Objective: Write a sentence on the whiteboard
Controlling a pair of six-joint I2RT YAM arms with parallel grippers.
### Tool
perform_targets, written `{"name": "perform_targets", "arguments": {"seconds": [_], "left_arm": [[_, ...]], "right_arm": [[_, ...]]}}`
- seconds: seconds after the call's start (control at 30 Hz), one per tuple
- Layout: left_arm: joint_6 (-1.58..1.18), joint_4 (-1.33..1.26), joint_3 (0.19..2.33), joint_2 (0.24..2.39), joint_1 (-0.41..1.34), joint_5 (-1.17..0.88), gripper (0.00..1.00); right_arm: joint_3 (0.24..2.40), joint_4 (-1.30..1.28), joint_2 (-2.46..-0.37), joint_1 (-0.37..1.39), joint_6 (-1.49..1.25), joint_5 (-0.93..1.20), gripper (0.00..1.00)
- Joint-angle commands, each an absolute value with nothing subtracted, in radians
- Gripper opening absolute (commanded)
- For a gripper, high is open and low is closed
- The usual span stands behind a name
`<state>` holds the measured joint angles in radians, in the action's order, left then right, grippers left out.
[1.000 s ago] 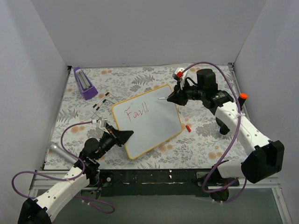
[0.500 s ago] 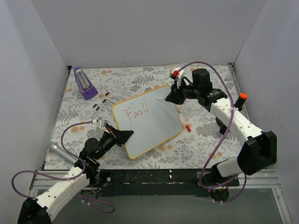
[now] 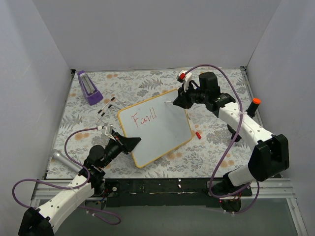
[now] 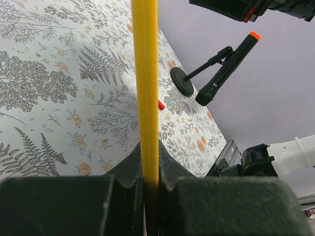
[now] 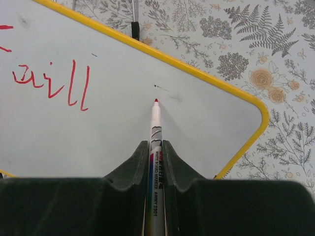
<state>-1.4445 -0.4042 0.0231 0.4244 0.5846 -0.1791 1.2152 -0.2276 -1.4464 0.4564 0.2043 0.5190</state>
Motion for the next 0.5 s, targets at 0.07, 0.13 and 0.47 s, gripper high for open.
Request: {"name": "perform_targets", "arguments": {"seconds": [0.07,0.13,0.47], "left_arm": [[-1.437,-0.525,0.055,0.402,0.589,-0.192,0.00],[-1.437,-0.522,0.057,0.402,0.588,-0.192,0.00],[-1.437,-0.518,0.054,0.396,0.589,-0.192,0.00]], "right_arm": [[1.270,-0.181,-1.470,0.460,0.173,0.499,0.01],[1.275,-0.179,-1.476,0.465,0.169,0.496,0.01],[1.287,-0.184,-1.486,0.489,0.167,0.531,0.01]]}}
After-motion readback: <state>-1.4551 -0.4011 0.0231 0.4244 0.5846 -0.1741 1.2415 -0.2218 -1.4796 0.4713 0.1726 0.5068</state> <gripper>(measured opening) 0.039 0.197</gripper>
